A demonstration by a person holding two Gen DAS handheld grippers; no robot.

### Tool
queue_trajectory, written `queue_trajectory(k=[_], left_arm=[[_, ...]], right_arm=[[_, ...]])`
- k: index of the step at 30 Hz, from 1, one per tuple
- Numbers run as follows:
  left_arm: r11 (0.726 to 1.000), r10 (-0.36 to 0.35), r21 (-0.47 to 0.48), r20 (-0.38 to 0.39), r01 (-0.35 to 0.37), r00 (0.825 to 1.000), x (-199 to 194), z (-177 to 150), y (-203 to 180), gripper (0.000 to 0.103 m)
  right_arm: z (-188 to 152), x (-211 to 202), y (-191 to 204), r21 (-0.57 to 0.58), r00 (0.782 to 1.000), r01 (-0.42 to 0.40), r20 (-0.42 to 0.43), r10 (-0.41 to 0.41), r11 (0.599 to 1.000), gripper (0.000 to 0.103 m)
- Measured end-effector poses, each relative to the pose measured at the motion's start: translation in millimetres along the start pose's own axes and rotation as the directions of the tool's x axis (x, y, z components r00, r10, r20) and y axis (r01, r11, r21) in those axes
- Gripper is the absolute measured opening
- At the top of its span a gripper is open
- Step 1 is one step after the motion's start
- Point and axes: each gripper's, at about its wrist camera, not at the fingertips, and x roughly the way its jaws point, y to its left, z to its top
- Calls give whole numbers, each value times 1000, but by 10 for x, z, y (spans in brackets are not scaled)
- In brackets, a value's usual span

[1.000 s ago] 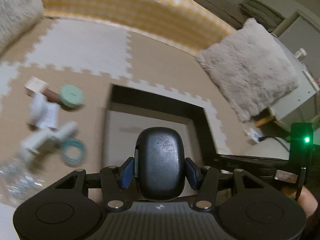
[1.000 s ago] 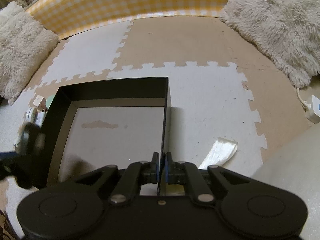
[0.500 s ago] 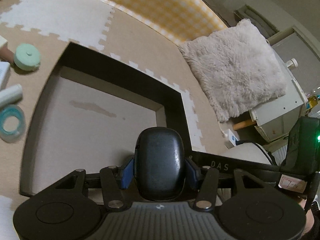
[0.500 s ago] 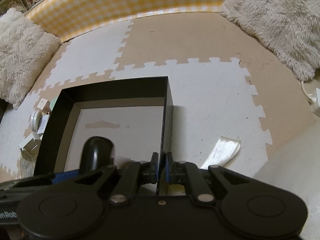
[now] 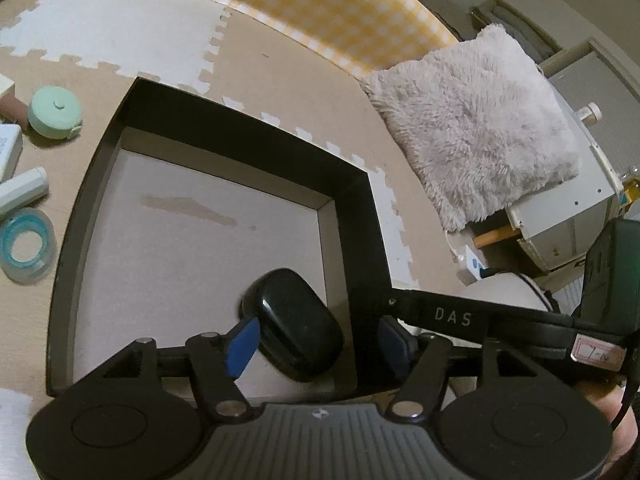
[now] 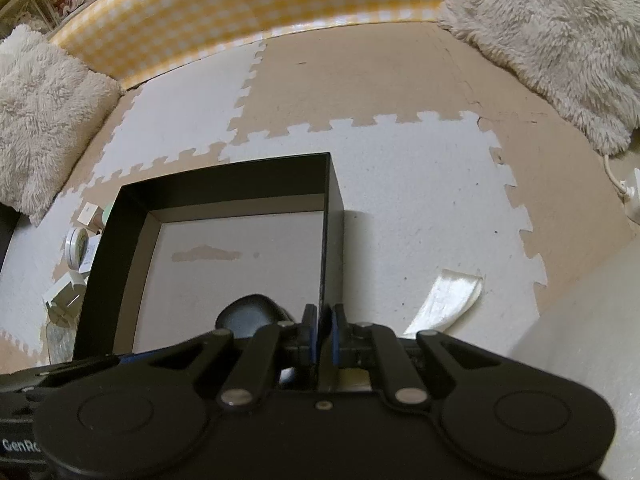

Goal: Organize rigid objects
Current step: 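Carry the black earbud case into the black box and open the left gripper, then move the left gripper back over the clear plastic case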

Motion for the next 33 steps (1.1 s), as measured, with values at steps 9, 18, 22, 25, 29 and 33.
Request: queue_trajectory(k=[9,18,22,25,29,33], left_arm=[[999,15,29,2,-15,1000,-149,1,-60,84],[989,71,126,42,-76,997,-404,-25,-208,97],[978,106,175,53,-114,993,-502,-53,-295,100],[969,123,207,58,-132,991,-575,-86,-353,101],[958,156,232,66,-167,986,-668,-137,-410,103],[943,200,253,81,-215,976,-783,-196,-428,103]], right_arm=[[-1,8,-29,14,1000,-12,0,12,1000,8],[-5,9,-48,23,1000,-20,1,20,1000,8],[-5,9,-49,22,1000,-20,1,20,1000,8],[-7,10,-44,23,1000,-20,2,20,1000,8],[-6,9,-49,20,1000,-19,2,19,1000,8],[-4,7,-47,23,1000,-22,3,22,999,8]])
